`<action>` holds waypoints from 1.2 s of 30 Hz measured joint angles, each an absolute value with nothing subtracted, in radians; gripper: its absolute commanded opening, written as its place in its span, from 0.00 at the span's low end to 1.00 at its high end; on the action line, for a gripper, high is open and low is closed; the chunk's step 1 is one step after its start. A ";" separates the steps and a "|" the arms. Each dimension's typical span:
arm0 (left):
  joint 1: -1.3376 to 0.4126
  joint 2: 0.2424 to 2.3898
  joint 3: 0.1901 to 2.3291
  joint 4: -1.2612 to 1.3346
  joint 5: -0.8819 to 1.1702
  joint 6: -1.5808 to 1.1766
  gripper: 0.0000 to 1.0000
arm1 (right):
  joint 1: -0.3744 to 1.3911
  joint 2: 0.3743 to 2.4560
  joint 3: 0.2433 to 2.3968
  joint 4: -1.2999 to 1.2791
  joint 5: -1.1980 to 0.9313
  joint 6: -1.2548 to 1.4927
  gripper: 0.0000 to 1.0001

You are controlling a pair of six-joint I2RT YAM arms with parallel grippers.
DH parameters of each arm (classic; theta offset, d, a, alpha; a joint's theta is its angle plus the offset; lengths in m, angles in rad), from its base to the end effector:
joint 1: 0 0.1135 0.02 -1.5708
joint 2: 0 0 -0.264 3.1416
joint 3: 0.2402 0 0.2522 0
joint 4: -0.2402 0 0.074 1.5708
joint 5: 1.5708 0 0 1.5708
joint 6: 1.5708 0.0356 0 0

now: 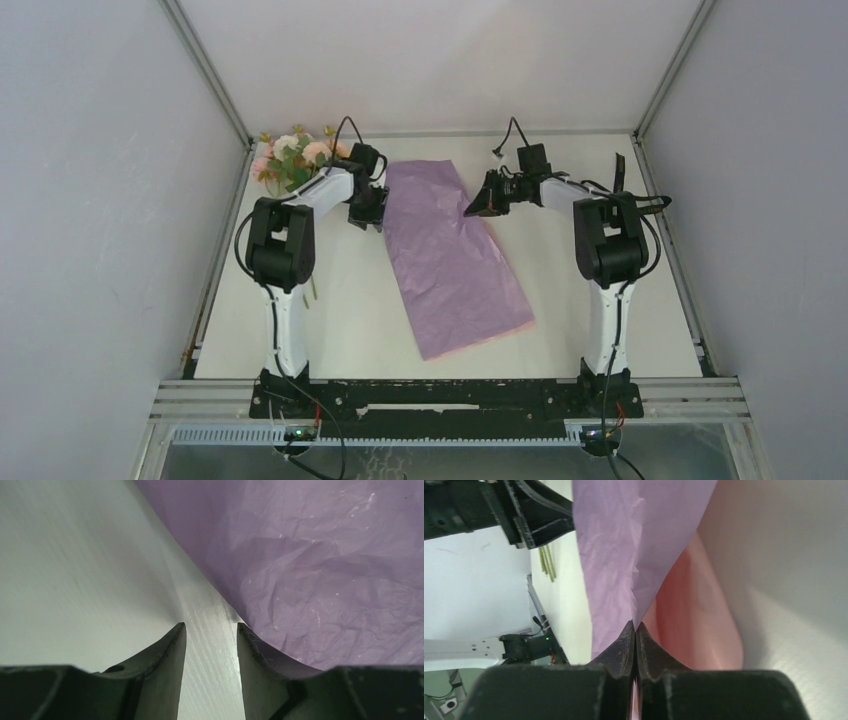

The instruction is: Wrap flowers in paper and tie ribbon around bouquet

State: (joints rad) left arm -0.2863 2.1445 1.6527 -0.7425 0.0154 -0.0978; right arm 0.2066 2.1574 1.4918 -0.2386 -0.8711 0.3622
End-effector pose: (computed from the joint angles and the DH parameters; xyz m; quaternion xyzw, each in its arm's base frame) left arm 0.4255 -0.1258 0.1690 0.0941 0.9814 -0.0394 0.1629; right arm 0.4405 0.1202 0.1531 -0.0710 0.8649 0.4659 0.1728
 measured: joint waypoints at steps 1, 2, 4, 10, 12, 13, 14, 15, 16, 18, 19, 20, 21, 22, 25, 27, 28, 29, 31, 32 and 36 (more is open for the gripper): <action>-0.286 2.146 1.653 -0.743 0.020 -0.097 0.48 | 0.210 2.146 1.481 -0.231 -0.877 0.370 0.01; -0.287 2.147 1.654 -0.745 0.025 -0.097 0.49 | 0.214 2.129 1.469 -0.223 -0.878 0.377 0.00; -0.287 2.147 1.670 -0.764 0.035 -0.093 0.53 | 0.226 2.084 1.443 -0.217 -0.865 0.385 0.00; -0.289 2.107 1.767 -0.804 0.078 -0.045 0.80 | 0.320 1.870 1.409 -0.274 -0.652 0.302 0.00; -0.289 2.059 1.794 -0.822 0.110 -0.034 0.89 | 0.376 1.800 1.409 -0.289 -0.553 0.257 0.00; -0.289 2.032 1.811 -0.830 0.130 -0.028 0.92 | 0.417 1.761 1.409 -0.294 -0.485 0.226 0.00; -0.289 2.003 1.829 -0.836 0.155 -0.027 0.95 | 0.449 1.736 1.408 -0.296 -0.437 0.205 0.00; -0.289 1.972 1.848 -0.839 0.181 -0.027 0.98 | 0.490 1.710 1.406 -0.296 -0.376 0.179 0.00; -0.289 1.947 1.863 -0.842 0.203 -0.028 1.00 | 0.536 1.687 1.401 -0.295 -0.302 0.153 0.00; -0.290 1.894 1.896 -0.844 0.260 -0.038 1.00 | 0.608 1.663 1.393 -0.292 -0.189 0.111 0.00; -0.290 1.875 1.906 -0.844 0.282 -0.046 1.00 | 0.650 1.657 1.388 -0.288 -0.120 0.091 0.00; -0.291 1.855 1.916 -0.844 0.310 -0.055 1.00 | 0.685 1.657 1.386 -0.287 -0.063 0.071 0.00; -0.291 1.840 1.921 -0.844 0.335 -0.066 1.00 | 0.716 1.657 1.382 -0.284 -0.013 0.052 0.00; -0.292 1.829 1.924 -0.844 0.363 -0.080 1.00 | 0.744 1.658 1.377 -0.283 0.033 0.036 0.00; -0.297 1.827 1.924 -0.846 0.405 -0.107 1.00 | 0.808 1.667 1.369 -0.276 0.154 -0.009 0.00; -0.306 1.837 1.924 -0.854 0.404 -0.118 1.00 | 0.830 1.680 1.369 -0.261 0.206 -0.025 0.00; -0.311 1.840 1.924 -0.856 0.403 -0.122 1.00 | 0.842 1.691 1.370 -0.252 0.233 -0.032 0.00; -0.319 1.843 1.924 -0.857 0.398 -0.124 1.00 | 0.850 1.700 1.370 -0.247 0.251 -0.038 0.00; -0.335 1.845 1.922 -0.855 0.377 -0.119 1.00 | 0.867 1.725 1.370 -0.236 0.288 -0.044 0.00; -0.337 1.846 1.921 -0.854 0.362 -0.119 1.00 | 0.873 1.733 1.370 -0.234 0.309 -0.045 0.00; -0.337 1.846 1.911 -0.846 0.306 -0.115 1.00 | 0.888 1.769 1.401 -0.246 0.384 -0.049 0.00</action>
